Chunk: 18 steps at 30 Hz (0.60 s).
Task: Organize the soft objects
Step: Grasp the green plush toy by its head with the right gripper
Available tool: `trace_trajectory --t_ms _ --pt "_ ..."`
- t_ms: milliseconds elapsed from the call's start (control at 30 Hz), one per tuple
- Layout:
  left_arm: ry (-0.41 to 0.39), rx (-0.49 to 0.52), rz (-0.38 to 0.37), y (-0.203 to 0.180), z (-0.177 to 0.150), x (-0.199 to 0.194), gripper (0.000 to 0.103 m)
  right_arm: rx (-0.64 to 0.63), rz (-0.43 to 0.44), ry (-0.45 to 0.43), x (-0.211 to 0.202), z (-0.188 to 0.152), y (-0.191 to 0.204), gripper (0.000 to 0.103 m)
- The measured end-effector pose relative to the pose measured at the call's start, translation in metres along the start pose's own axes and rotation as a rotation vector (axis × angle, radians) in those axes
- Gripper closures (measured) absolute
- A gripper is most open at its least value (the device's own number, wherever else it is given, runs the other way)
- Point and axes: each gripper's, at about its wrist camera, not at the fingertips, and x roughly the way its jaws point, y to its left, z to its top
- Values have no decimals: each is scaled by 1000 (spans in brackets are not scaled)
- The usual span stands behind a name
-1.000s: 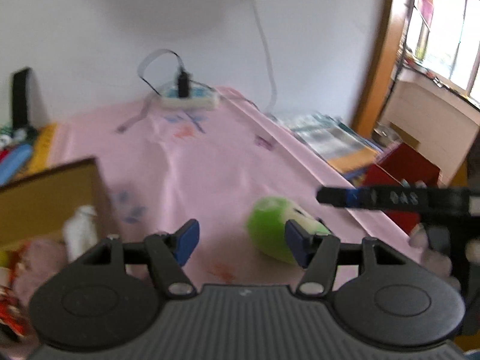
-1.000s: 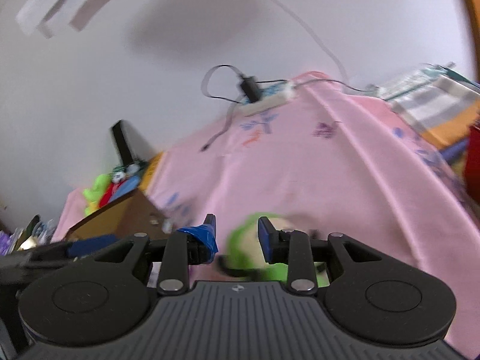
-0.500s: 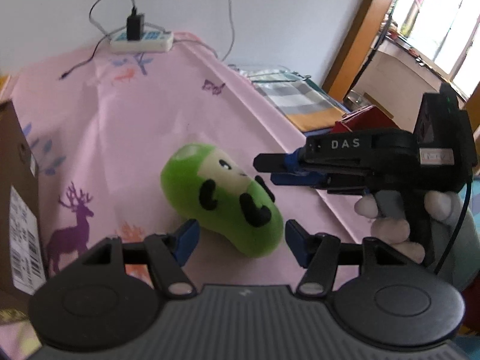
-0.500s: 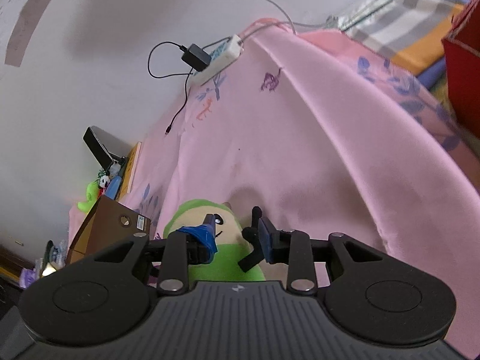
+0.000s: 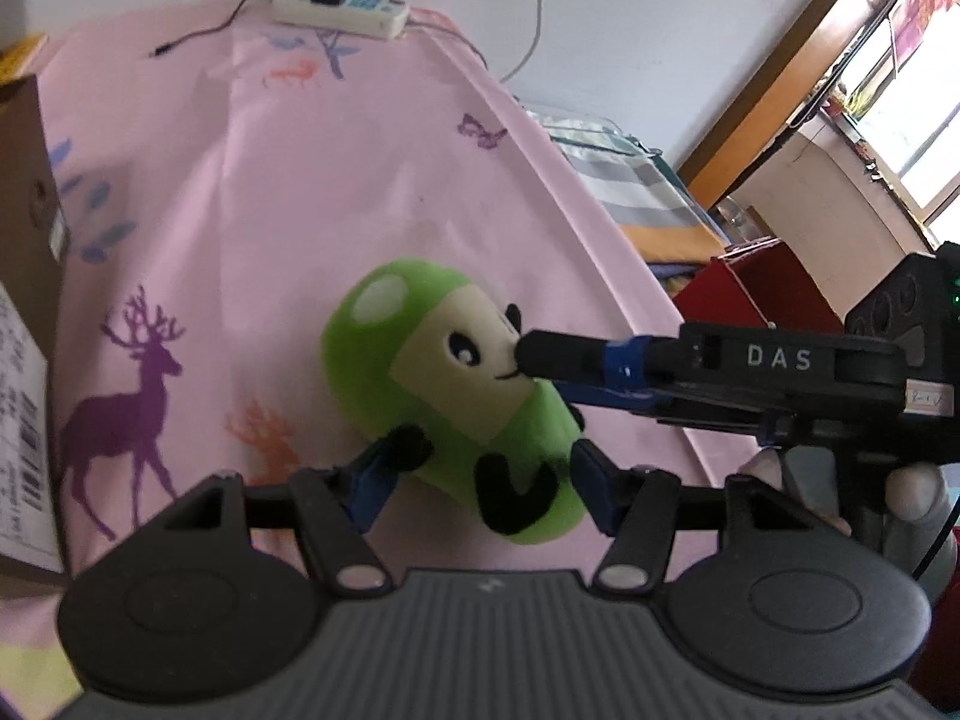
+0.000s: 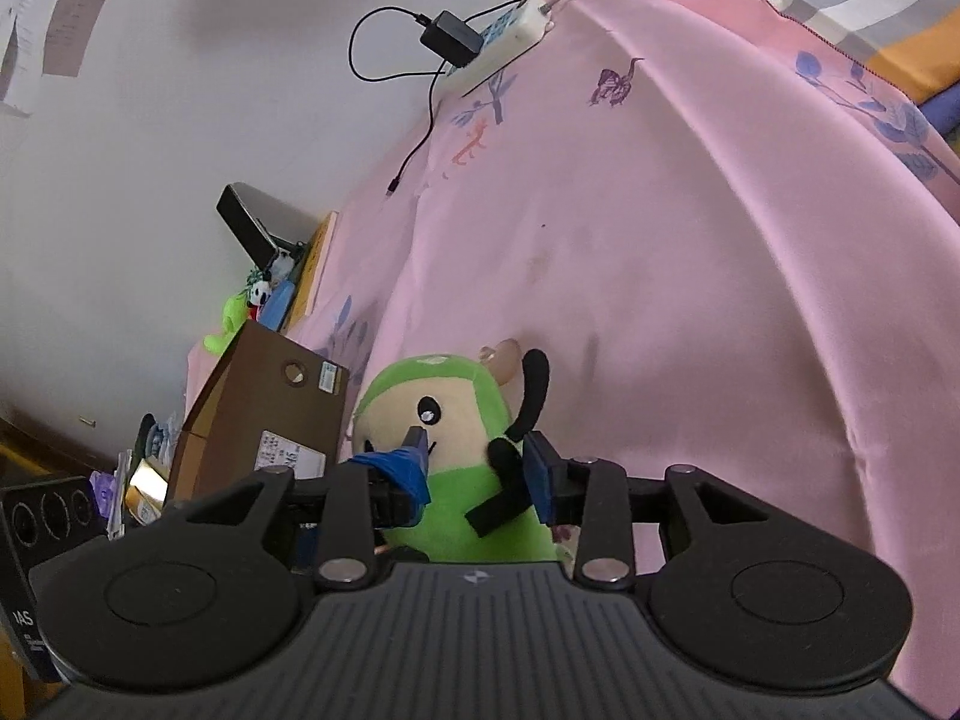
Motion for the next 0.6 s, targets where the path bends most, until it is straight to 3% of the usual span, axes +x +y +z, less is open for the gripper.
trace_trajectory --t_ms 167,333,600 --pt "-6 4 2 -2 6 6 40 20 1 -7 6 3 -10 79" --pt "-12 10 5 -2 3 5 40 130 68 76 10 9 -23 79" --pt "-65 37 27 7 -6 -14 37 109 115 136 7 -3 -6 79"
